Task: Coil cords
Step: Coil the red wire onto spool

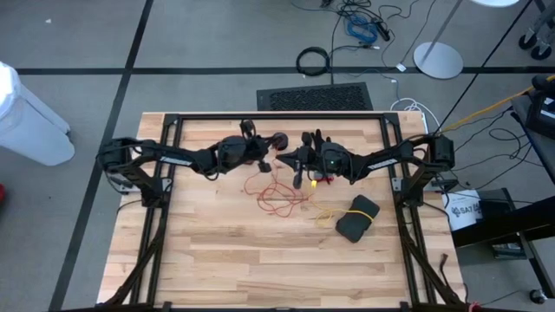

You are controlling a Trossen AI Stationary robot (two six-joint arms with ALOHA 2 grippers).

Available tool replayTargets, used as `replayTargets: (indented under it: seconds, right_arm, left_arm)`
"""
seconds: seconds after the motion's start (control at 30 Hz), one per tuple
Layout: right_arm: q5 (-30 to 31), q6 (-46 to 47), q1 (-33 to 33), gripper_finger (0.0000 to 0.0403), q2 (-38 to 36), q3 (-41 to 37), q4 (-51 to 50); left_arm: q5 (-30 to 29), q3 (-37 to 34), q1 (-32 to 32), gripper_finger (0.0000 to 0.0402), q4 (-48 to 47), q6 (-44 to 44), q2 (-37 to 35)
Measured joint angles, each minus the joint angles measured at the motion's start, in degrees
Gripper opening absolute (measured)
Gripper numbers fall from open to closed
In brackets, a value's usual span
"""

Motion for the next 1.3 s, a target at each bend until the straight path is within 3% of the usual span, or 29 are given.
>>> replayTargets:
  seconds: [0.27,0.67,0.93,1.3]
  right_arm:
    - [3.57,-2.38,0.18,0.0000,0.61,0.04,2.10]
    - [23.39,-18.41,4.81,0.0000,0.66,0.07,5.38]
    - [26.42,-19.19,4.36,0.0000,0.63,0.07,2.27]
    - [27.29,-17.04,1.43,0.0001,0.63,0.07,-3.88]
  left_arm:
    - [-0.58,3.13,-0.27,0.0000,4.31,-6.52,2.99]
    - [-0.43,3.75,-0.36,0.0000,14.95,-18.74,3.90]
    - [4.89,3.75,-0.26,0.0000,17.63,-22.54,3.90]
    - [10.26,3.75,-0.23,0.0000,10.13,-17.83,1.63]
